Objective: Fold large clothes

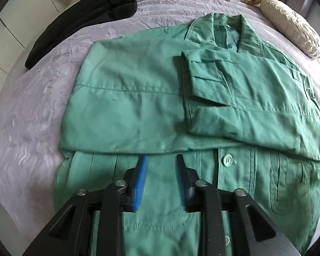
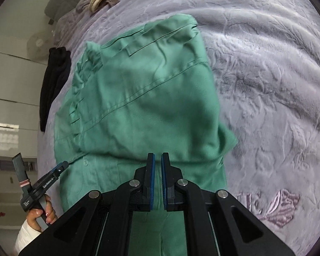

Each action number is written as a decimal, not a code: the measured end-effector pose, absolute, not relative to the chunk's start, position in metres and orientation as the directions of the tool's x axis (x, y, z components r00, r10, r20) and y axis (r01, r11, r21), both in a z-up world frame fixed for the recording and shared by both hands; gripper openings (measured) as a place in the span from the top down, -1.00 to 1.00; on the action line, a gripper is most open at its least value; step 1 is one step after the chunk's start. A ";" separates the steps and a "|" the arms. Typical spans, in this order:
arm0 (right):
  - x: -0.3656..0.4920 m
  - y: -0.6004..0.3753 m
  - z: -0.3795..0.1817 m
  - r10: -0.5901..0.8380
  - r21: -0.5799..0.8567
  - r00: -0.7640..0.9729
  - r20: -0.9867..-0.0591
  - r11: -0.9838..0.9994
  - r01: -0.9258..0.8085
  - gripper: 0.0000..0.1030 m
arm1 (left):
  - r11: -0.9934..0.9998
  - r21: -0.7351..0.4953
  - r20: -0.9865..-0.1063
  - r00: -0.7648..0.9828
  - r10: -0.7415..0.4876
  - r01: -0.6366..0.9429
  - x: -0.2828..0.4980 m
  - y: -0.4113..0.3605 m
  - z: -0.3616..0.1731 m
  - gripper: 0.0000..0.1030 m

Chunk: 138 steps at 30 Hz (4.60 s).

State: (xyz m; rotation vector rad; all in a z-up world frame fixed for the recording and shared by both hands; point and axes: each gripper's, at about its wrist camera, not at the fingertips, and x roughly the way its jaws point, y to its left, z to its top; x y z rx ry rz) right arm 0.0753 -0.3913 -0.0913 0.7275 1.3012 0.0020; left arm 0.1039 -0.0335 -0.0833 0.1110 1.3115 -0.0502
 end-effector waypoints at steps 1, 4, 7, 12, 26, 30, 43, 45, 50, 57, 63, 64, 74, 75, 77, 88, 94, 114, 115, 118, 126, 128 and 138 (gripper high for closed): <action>0.072 -0.390 -0.090 0.396 0.489 0.298 -0.869 0.782 0.387 0.59 | 0.994 0.061 -0.965 0.260 0.035 0.092 0.104 -0.037 -0.084 -0.90; 0.068 -0.389 -0.083 0.386 0.481 0.303 -0.871 0.793 0.373 -0.03 | 0.993 0.102 -0.944 0.323 0.075 0.067 0.088 -0.038 -0.072 -1.00; 0.065 -0.388 -0.080 0.397 0.487 0.295 -0.869 0.793 0.366 -0.03 | 0.992 0.108 -0.951 0.297 0.086 0.058 0.079 -0.037 -0.073 -1.00; 0.057 -0.383 -0.075 0.397 0.477 0.278 -0.875 0.803 0.357 -0.18 | 0.993 0.104 -0.958 0.274 0.084 0.059 0.064 -0.035 -0.073 -1.00; 0.027 -0.328 -0.053 0.420 0.500 0.288 -0.861 0.802 0.326 -1.00 | 0.993 0.050 -0.971 0.237 0.023 0.110 0.035 -0.010 -0.064 -1.00; 0.013 -0.296 -0.059 0.436 0.501 0.250 -0.865 0.792 0.350 -1.00 | 0.993 0.039 -0.975 0.223 0.013 0.114 0.014 0.020 -0.066 -1.00; -0.016 -0.218 -0.045 0.480 0.537 0.242 -0.844 0.763 0.359 -1.00 | 1.000 -0.005 -0.984 0.178 -0.010 0.025 -0.065 0.130 -0.060 -1.00; -0.022 -0.212 -0.042 0.483 0.539 0.240 -0.842 0.760 0.363 -0.99 | 1.000 0.003 -0.986 0.169 0.002 0.003 -0.075 0.143 -0.062 -1.00; -0.046 -0.204 -0.035 0.477 0.532 0.236 -0.846 0.756 0.380 -1.00 | 1.000 0.004 -0.989 0.144 0.006 -0.014 -0.094 0.172 -0.058 -1.00; -0.083 -0.211 -0.037 0.488 0.542 0.244 -0.838 0.696 0.470 -1.00 | 1.000 -0.021 -0.993 0.116 -0.019 -0.015 -0.115 0.190 -0.055 -1.00; -0.107 -0.216 -0.038 0.493 0.563 0.279 -0.824 0.655 0.504 -1.00 | 0.997 -0.073 -0.991 0.112 -0.071 -0.007 -0.123 0.191 -0.054 -1.00; -0.110 -0.217 -0.039 0.494 0.565 0.283 -0.822 0.648 0.511 -1.00 | 0.997 -0.082 -0.991 0.109 -0.081 -0.004 -0.123 0.190 -0.054 -1.00; -0.173 -0.264 -0.057 0.471 0.549 0.319 -0.822 0.510 0.663 -0.99 | 0.990 -0.128 -0.990 0.046 -0.131 0.051 -0.123 0.170 -0.073 -1.00; -0.182 -0.271 -0.060 0.465 0.548 0.331 -0.821 0.477 0.687 -0.99 | 0.990 -0.129 -0.990 0.044 -0.131 0.059 -0.123 0.167 -0.074 -1.00; -0.198 -0.286 -0.065 0.443 0.546 0.361 -0.821 0.419 0.726 -0.99 | 0.989 -0.133 -0.990 0.041 -0.136 0.069 -0.122 0.164 -0.075 -1.00; -0.214 -0.333 -0.099 0.353 0.505 0.381 -0.854 0.389 0.771 -0.99 | 0.989 -0.143 -0.989 0.039 -0.144 0.028 -0.113 0.172 -0.081 -1.00; -0.203 -0.325 -0.106 0.461 0.633 0.467 -0.755 0.321 0.705 -1.00 | 0.983 -0.182 -0.983 0.028 -0.183 0.024 -0.113 0.180 -0.085 -1.00; -0.170 -0.305 -0.107 0.580 0.696 0.446 -0.681 0.324 0.641 -0.99 | 0.947 -0.319 -0.947 -0.062 -0.316 0.042 -0.117 0.160 -0.124 -1.00; -0.171 -0.304 -0.107 0.580 0.700 0.452 -0.677 0.319 0.639 -0.97 | 0.945 -0.323 -0.945 -0.061 -0.321 0.043 -0.119 0.163 -0.123 -1.00; -0.174 -0.302 -0.106 0.567 0.689 0.453 -0.688 0.315 0.653 -0.75 | 0.946 -0.321 -0.946 -0.051 -0.319 0.045 -0.123 0.170 -0.120 -0.76; -0.188 -0.299 -0.104 0.529 0.664 0.448 -0.720 0.340 0.666 0.83 | 0.896 -0.440 -0.898 -0.009 -0.440 0.052 -0.135 0.197 -0.100 0.49; -0.186 -0.296 -0.094 0.550 0.717 0.495 -0.672 0.318 0.620 0.83 | 0.851 -0.525 -0.850 0.025 -0.525 0.036 -0.138 0.206 -0.085 0.49; -0.147 -0.297 -0.059 0.620 0.865 0.629 -0.469 0.177 0.470 0.83 | 0.728 -0.686 -0.720 0.158 -0.676 -0.009 -0.102 0.224 -0.022 0.49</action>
